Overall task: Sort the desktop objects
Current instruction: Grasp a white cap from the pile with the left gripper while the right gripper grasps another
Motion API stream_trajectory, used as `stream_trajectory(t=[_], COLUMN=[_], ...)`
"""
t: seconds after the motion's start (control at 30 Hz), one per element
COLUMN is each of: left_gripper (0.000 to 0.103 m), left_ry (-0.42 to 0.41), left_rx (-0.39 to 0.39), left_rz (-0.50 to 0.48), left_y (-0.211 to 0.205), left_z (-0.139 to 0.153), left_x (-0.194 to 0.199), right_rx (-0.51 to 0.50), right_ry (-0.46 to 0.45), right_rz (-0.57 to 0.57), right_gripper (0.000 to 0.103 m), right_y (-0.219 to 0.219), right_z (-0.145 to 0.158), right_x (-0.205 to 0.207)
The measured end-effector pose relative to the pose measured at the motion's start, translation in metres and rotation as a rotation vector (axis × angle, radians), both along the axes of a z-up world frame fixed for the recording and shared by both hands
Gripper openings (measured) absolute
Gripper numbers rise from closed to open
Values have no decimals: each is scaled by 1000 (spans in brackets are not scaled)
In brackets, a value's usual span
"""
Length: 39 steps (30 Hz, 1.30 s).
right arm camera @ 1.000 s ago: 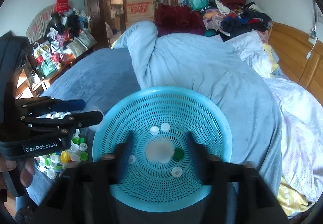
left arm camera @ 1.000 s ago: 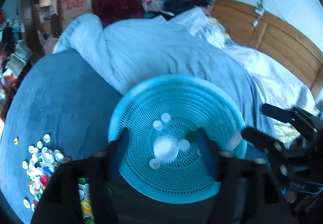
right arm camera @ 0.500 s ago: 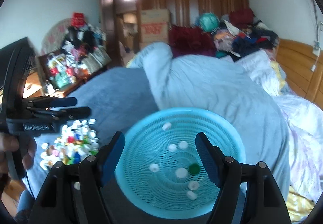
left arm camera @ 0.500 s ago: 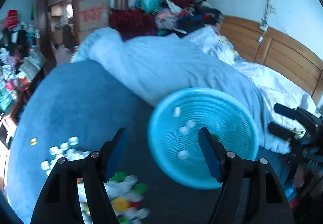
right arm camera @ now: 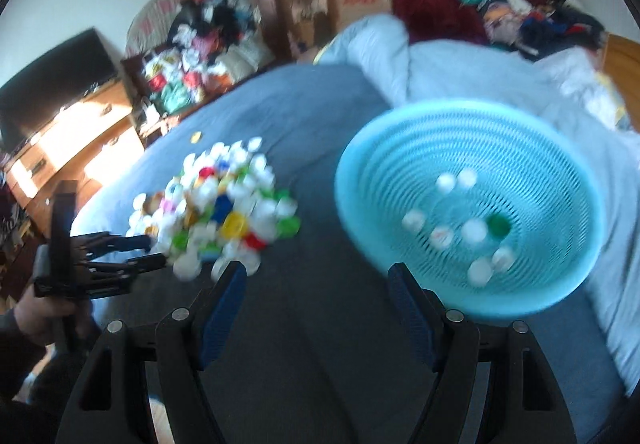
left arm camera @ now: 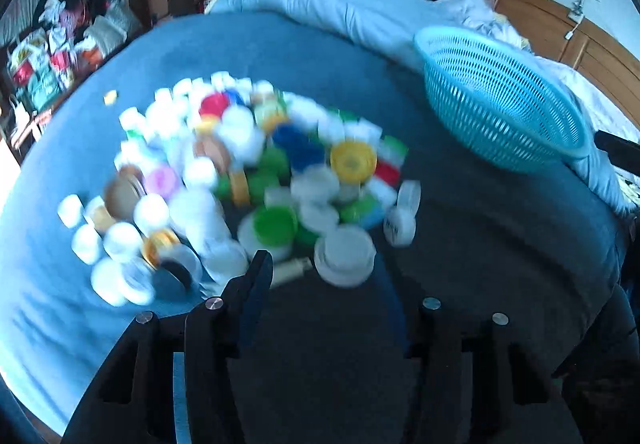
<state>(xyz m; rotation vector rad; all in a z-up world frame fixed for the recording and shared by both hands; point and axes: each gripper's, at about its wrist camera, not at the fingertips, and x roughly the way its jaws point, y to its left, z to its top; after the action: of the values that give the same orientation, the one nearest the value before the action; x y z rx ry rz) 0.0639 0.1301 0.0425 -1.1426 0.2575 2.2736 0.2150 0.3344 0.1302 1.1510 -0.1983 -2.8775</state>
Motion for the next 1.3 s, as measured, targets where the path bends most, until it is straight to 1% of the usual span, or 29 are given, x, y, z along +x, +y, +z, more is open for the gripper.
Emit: stream_trajectory(t=[0.1,0.27,0.4,0.43,0.57,0.63,0.67,0.7,0.73,0.77,0.8,0.83,0.9,1.0,1.07,1.13,1.2,1.27,1.3], left_gripper=[46,47,46,36,34,34,34,34,34,34,34,34,34,34,34,34,34,34,34], left_ry=[4,8,24,19,-9,-40,-50,-23,10,-33,-109,-140,-145,-117,-105,-97,-98,-101,-107], left_rx=[16,-26,-3,-1,13,24,41,75,57,-22,-86,-90,-88,-72,-61,-35,-20,-8,6], left_rz=[-19,-34,-22,-28,-42,-52,-62,-90,-113,-99,-77,-72,-76,-76,-48,-10,28,51,61], left_y=[8,13,14,16,17,14,14,14,15,17,12,6,-2,-12,-23,-37,-48,-56,-58], left_z=[-7,-23,-23,-24,-23,-14,-2,17,26,14,-9,-19,-20,-7,-1,4,3,1,0], left_x=[6,-1,-8,-10,-11,-9,-6,3,9,5,-1,-2,5,10,10,10,9,2,0], right_rx=[-5,-7,-1,0,-8,-11,-11,-10,-8,-10,-16,-23,-25,-35,-45,-81,-108,-117,-128], right_ry=[-23,-31,-29,-31,-37,-31,-30,-29,-29,-30,-28,-26,-26,-29,-35,-43,-68,-82,-91], right_rz=[15,3,14,19,32,36,42,47,51,56,59,64,77,110,124,145,176,210,229], right_gripper=[78,78,78,78,77,76,75,75,75,74,74,74,73,73,73,73,73,67,67], right_y=[-5,-2,-6,-8,-13,-15,-16,-17,-19,-20,-22,-23,-29,-38,-44,-50,-61,-76,-85], right_z=[-8,-12,-11,-11,-12,-11,-10,-10,-10,-10,-10,-11,-11,-15,-20,-27,-39,-48,-54], right_x=[-2,-6,-10,-10,-12,-11,-12,-12,-13,-13,-14,-15,-17,-19,-23,-29,-37,-43,-47])
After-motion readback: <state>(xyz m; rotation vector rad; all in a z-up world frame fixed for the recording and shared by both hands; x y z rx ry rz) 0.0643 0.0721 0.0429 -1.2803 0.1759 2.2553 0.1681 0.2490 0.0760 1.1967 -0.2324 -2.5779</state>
